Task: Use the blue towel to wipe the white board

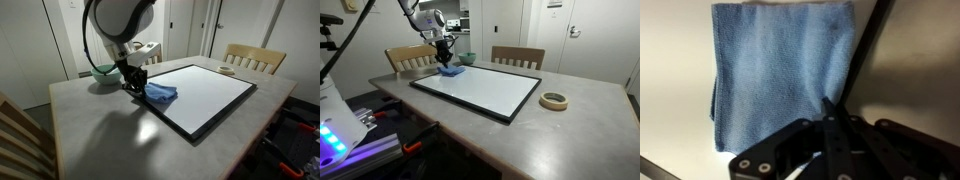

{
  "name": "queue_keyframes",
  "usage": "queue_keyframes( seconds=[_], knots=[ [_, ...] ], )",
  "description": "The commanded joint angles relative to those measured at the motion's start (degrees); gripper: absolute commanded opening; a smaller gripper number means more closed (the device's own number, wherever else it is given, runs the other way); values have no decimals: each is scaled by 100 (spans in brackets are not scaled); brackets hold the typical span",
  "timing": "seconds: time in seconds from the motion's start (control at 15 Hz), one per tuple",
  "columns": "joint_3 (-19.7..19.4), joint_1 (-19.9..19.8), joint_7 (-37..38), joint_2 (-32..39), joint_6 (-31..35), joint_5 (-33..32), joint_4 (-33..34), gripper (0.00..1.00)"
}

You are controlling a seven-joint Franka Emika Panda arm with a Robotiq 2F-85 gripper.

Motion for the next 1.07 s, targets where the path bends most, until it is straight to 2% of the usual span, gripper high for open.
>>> queue_keyframes(
  seconds=[0.0, 0.47, 0.53, 0.73, 1.0],
  knots=[
    [53, -11, 22, 21, -31, -95, 81, 3],
    [47, 11, 21, 22, -37, -148, 156, 3],
    [44, -32, 58, 3, 55, -118, -7, 1],
    [-6, -44, 82, -31, 113, -193, -342, 1],
    [54, -61, 66, -261, 504, -257, -900, 1]
  ],
)
